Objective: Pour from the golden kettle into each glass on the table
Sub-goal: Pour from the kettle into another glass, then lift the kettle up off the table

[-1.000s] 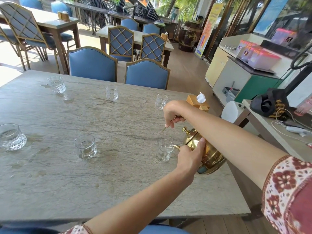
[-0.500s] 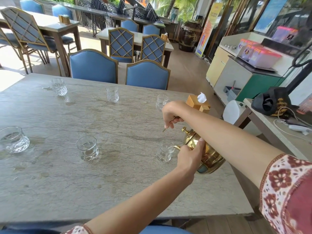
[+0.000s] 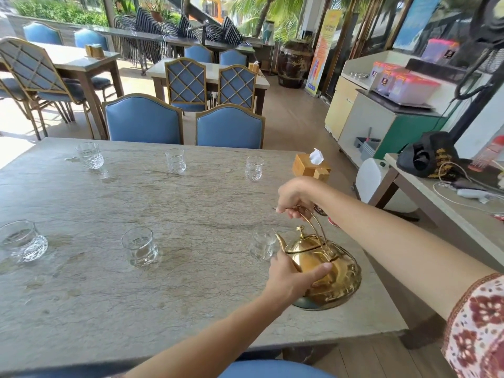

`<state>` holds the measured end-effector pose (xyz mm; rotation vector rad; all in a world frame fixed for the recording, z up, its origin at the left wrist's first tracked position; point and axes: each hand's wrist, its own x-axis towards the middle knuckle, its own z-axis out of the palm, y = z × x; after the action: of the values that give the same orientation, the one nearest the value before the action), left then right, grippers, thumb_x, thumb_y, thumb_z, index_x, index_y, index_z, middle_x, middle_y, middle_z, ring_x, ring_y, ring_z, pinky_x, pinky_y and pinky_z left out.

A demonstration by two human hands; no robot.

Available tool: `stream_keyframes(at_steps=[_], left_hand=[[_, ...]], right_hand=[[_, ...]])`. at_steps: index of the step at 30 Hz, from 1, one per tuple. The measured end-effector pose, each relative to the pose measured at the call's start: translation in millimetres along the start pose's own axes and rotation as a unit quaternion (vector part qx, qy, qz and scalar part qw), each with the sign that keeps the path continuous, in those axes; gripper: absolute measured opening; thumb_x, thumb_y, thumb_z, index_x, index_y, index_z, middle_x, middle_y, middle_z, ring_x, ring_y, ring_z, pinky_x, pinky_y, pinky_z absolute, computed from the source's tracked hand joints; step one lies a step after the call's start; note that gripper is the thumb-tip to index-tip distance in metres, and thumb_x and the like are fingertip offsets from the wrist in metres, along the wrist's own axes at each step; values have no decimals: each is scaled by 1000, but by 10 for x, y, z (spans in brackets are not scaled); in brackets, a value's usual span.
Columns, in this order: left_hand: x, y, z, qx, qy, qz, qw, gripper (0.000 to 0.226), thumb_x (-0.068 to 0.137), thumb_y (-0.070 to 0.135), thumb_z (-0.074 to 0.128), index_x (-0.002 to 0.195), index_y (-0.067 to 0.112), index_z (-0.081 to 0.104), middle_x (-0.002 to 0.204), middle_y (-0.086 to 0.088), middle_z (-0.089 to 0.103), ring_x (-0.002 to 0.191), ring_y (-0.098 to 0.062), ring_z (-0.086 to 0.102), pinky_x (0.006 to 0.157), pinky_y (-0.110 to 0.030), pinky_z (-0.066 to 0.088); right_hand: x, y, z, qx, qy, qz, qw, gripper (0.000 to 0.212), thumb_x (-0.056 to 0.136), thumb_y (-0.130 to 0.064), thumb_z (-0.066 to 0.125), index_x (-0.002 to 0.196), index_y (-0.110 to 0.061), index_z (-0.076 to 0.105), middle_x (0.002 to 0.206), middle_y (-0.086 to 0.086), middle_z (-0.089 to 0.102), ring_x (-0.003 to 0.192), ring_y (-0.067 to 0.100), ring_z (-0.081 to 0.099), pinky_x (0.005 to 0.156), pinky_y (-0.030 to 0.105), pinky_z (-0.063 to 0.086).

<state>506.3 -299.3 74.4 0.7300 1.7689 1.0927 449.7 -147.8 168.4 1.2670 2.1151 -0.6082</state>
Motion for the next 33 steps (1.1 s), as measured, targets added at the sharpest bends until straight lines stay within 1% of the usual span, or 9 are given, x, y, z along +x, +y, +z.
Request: stream_keyframes(at_steps=[2,4,8,13,21,23,25,30,33], left_hand=[[-17,-31,-54,38,0,14,999,118,52,73,81,141,8,41,137,-11,51,129,-29,52,109,-45,48],[-35,-20,-166,64,1,27,998,121,44,75,81,138,9,43,136,-10,55,126,-28,56,107,-45,50],[-43,49,-501,111,40,47,992,109,56,61,88,142,11,43,136,-6,48,128,-23,50,111,-43,47],[-8,182,-1136,180,74,67,979,108,58,58,88,143,11,40,138,-5,44,129,-23,46,112,-43,44],[257,201,-2255,259,103,85,957,109,61,41,93,147,9,35,142,-9,45,129,-24,47,111,-37,42],[346,192,-2535,267,105,94,953,114,64,34,93,153,9,27,148,-10,41,134,-26,43,112,-36,37],[450,177,-2790,272,109,105,950,117,65,27,93,156,9,22,152,-10,37,138,-26,40,112,-35,35],[760,36,-3281,286,122,112,944,116,62,22,95,154,9,25,152,-11,38,137,-28,40,110,-35,35],[923,-139,-3480,296,129,118,939,118,58,23,96,152,8,27,149,-9,41,137,-29,42,109,-37,37]], right_hand=[[-97,43,29,35,5,-16,999,23,102,-14,41,83,-3,45,62,6,45,49,15,44,49,31,45],[-210,26,15,57,15,-30,998,22,102,-14,41,84,-3,46,63,6,44,48,15,45,45,27,47],[-491,-186,-108,97,43,-68,992,25,102,-17,42,84,-2,48,61,6,44,43,15,46,36,23,48],[-747,-587,-265,140,92,-131,977,24,102,-17,45,82,-3,48,63,8,48,49,16,49,45,32,49],[-676,-1437,-245,284,79,-196,935,28,102,-11,42,75,-2,43,60,10,43,49,18,45,46,32,49],[-640,-1678,-222,308,88,-210,924,20,102,-8,40,83,0,42,64,13,45,52,20,46,52,36,48],[-596,-1911,-207,324,110,-217,914,9,102,-7,41,100,2,42,65,15,47,53,22,49,54,38,49],[-327,-2400,-124,342,176,-219,897,38,99,-2,41,136,4,33,66,17,51,53,23,53,52,39,51],[-112,-2618,-13,346,195,-211,893,38,97,1,41,134,7,34,65,16,51,51,23,53,55,38,51]])
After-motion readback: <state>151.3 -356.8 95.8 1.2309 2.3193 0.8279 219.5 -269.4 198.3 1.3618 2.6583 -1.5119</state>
